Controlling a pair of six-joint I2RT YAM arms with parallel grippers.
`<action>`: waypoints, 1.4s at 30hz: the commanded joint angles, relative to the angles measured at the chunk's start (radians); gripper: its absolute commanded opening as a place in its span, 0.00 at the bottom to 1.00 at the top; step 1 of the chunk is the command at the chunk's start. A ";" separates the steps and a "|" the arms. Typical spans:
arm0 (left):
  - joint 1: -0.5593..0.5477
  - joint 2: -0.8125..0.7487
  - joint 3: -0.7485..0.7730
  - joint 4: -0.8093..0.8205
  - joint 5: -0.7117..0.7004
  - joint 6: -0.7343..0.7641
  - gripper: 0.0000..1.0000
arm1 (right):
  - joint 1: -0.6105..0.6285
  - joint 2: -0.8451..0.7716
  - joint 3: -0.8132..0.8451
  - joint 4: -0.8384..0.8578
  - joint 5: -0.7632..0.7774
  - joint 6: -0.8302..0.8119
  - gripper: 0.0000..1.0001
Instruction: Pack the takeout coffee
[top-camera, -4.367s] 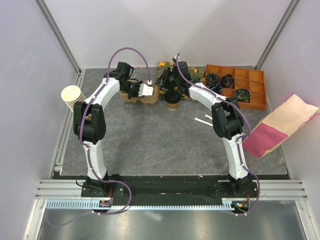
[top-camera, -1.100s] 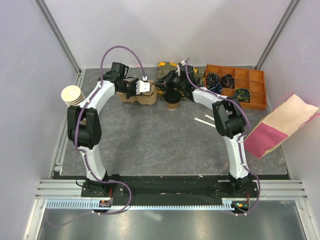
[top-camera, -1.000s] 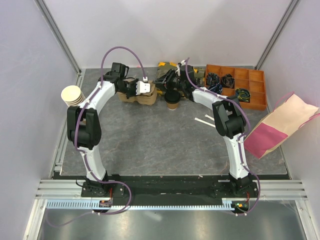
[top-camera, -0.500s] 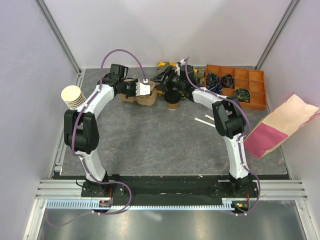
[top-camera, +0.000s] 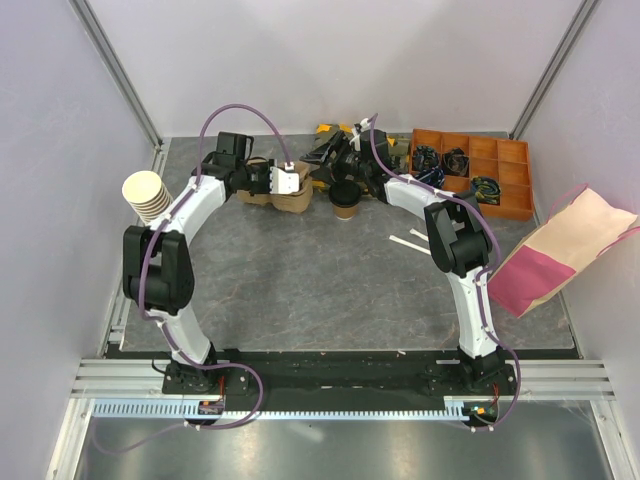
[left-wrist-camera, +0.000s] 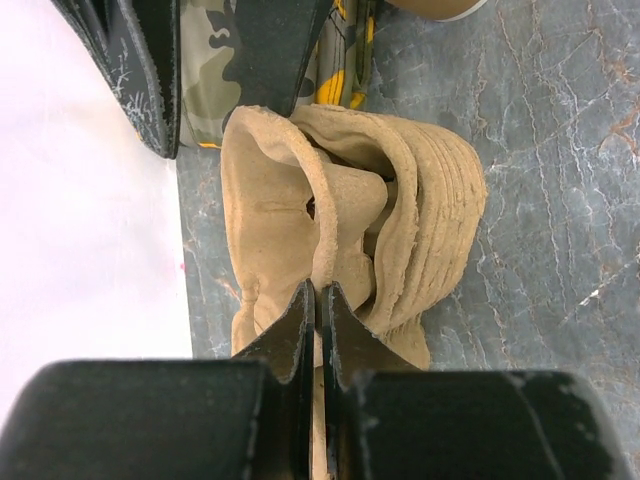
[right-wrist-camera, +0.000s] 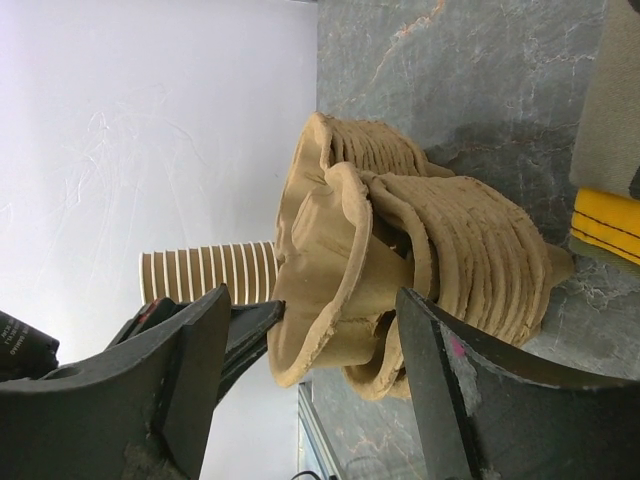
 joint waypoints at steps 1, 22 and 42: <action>-0.002 -0.088 -0.038 0.113 0.016 0.044 0.02 | 0.006 -0.053 0.020 0.048 -0.014 -0.013 0.76; -0.002 -0.137 -0.134 0.214 -0.002 0.041 0.02 | 0.006 -0.080 0.014 0.083 -0.038 -0.008 0.66; -0.002 -0.198 -0.274 0.424 -0.032 -0.166 0.02 | 0.025 -0.212 -0.097 -0.090 -0.026 -0.131 0.09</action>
